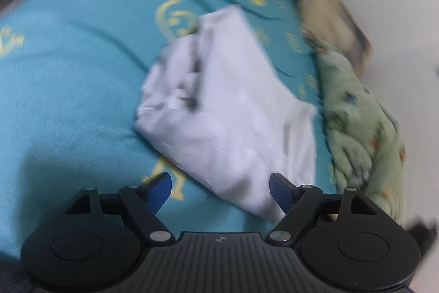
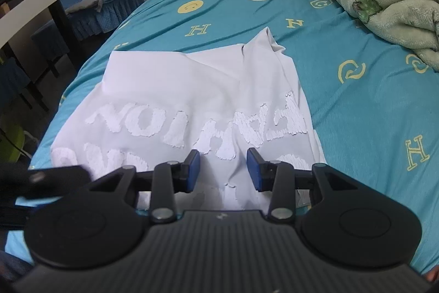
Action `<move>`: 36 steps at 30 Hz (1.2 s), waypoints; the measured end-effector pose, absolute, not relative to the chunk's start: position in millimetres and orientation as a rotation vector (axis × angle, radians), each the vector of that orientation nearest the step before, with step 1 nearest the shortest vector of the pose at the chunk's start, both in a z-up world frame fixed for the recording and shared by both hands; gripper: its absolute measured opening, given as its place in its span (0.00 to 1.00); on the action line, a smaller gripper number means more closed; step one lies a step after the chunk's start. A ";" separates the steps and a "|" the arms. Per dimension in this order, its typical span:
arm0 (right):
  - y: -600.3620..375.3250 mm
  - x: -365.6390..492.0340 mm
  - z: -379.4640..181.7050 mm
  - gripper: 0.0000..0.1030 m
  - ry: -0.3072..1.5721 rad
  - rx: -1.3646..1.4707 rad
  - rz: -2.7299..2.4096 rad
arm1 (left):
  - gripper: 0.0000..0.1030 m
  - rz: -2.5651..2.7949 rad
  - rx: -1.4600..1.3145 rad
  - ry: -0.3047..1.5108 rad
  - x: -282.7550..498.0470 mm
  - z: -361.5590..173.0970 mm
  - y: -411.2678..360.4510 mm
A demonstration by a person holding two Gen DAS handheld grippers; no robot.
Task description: Fold clothes
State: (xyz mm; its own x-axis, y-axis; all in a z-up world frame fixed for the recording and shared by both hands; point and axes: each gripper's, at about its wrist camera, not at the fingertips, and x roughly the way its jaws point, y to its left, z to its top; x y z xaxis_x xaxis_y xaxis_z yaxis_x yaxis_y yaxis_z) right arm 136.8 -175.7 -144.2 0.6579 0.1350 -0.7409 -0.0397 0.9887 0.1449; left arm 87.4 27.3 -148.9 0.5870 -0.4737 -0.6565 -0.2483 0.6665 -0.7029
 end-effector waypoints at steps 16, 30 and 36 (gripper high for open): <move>-216.8 121.5 -132.0 0.45 0.831 0.652 0.148 | 0.31 -0.003 -1.047 0.883 96.4 -171.0 48.1; -218.5 117.8 -200.8 0.87 0.968 1.349 0.198 | 0.26 -0.021 -1.136 0.855 96.5 -170.9 54.0; -244.7 115.6 -215.6 0.64 0.871 1.407 -0.049 | 0.25 -0.021 -1.192 0.848 97.6 -176.3 61.4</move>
State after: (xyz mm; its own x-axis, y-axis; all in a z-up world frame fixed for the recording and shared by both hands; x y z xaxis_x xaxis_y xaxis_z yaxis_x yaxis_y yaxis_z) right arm 115.6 -244.7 -215.6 0.6988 0.4551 -0.5519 0.5147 0.2159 0.8297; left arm 97.6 61.4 -176.3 0.6999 -0.4361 -0.5657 -0.4073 0.4070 -0.8176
